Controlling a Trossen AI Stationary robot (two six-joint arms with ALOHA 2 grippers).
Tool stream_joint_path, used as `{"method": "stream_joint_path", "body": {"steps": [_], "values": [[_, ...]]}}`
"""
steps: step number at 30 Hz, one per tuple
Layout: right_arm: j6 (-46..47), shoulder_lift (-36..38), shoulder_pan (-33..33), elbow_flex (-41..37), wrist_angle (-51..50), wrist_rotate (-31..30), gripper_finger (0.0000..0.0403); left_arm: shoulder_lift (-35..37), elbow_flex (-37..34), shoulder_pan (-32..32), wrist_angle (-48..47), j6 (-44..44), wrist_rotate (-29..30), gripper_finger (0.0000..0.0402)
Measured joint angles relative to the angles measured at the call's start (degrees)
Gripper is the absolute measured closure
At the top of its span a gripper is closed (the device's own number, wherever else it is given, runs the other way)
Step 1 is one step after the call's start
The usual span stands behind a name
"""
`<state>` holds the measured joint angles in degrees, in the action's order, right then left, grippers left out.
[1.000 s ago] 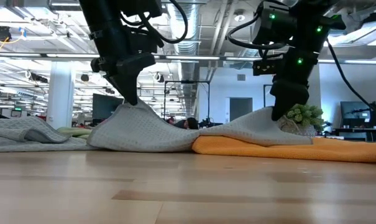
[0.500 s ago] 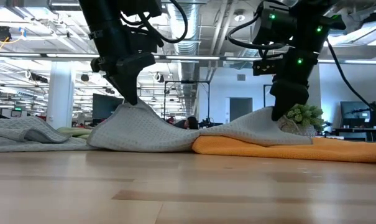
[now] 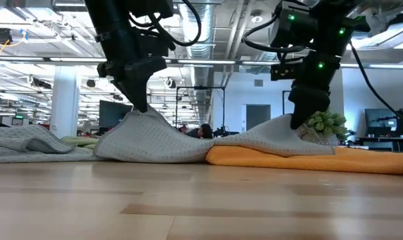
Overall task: Fold microfiber towels
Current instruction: Fold the bottom gray towel
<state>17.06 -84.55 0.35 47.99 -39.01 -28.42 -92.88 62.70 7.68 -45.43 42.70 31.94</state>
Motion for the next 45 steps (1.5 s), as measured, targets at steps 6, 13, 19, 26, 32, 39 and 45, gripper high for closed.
{"method": "stream_joint_path", "body": {"steps": [6,13,19,26,32,39,45], "values": [[-0.42,0.0,-0.16,0.0,1.34,-0.13,0.0396,0.0,0.0,-1.28,0.0,0.59,0.52,0.0401],[-0.44,0.0,-1.27,0.0,1.37,-2.41,0.0396,0.0,0.0,-3.59,-0.09,1.31,2.06,0.0401],[-1.61,0.0,-4.2,0.0,3.32,-5.36,0.0396,0.0,0.0,-5.93,-0.45,1.18,2.39,0.0401],[-4.35,-0.17,-8.7,0.0,5.36,-5.5,0.0396,0.0,0.0,-8.0,-0.66,1.49,3.04,0.0401],[-5.6,-0.17,-11.19,0.0,5.36,-2.88,0.0396,0.0,0.0,-9.19,-0.57,2.58,0.01,0.0401],[-5.57,-0.18,-13.11,0.0,6.64,-0.96,0.0372,0.0,0.0,-9.85,-0.5,5.91,0.12,0.0394],[-7.9,-0.2,-14.73,0.0,11.51,-0.96,0.0332,0.0,0.0,-11.38,-0.5,5.64,0.15,0.0346]]}}
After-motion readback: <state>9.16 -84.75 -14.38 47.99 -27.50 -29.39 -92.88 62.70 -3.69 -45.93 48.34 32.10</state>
